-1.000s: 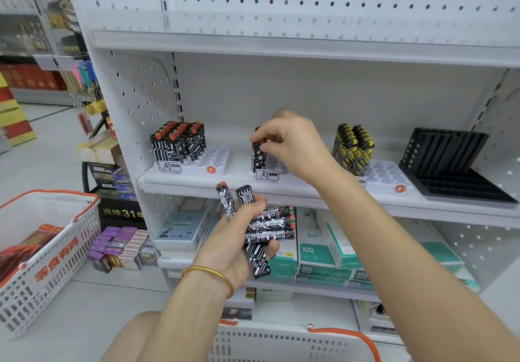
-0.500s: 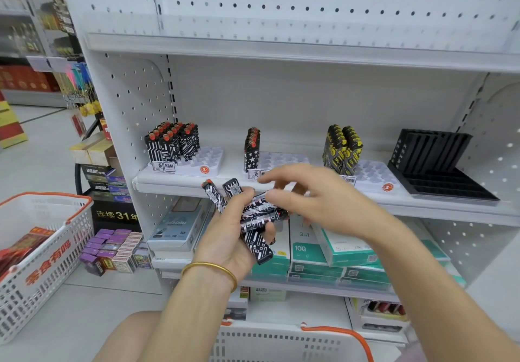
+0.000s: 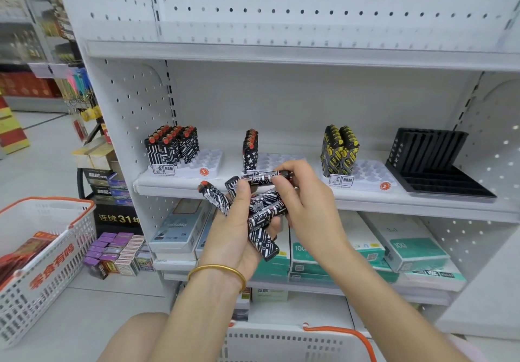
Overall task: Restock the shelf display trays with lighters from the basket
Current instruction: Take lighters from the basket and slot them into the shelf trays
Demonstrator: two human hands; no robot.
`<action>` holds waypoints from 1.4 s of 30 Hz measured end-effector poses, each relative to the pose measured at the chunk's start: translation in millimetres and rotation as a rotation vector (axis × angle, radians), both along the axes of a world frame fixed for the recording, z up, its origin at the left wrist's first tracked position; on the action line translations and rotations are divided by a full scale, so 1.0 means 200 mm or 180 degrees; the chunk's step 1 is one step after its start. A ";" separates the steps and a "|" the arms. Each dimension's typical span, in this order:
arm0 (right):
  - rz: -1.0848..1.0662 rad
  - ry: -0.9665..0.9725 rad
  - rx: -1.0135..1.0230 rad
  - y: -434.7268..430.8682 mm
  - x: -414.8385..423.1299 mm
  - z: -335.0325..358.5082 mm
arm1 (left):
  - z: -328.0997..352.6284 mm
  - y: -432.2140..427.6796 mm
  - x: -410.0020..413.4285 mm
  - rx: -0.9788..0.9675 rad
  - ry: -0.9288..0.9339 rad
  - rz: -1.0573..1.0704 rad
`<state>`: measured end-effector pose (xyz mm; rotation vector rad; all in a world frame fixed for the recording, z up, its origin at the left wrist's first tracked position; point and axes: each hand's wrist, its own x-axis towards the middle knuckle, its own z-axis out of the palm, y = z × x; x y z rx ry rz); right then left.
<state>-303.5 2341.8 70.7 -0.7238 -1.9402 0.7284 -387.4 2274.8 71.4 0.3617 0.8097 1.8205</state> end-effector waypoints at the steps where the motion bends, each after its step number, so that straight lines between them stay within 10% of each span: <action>1: -0.0052 0.0027 0.0029 -0.01 -0.01 0.00 | 0.00 0.00 0.00 0.0023 0.0026 0.0015; 20: 0.0265 0.0316 -0.0738 -0.10 -0.25 -0.02 | -0.04 -0.15 -0.24 -0.0397 0.0243 0.0337; 42: 0.0186 -0.1880 0.1286 0.25 -0.79 0.35 | -0.18 -0.15 -0.59 -0.0647 0.0431 -0.0563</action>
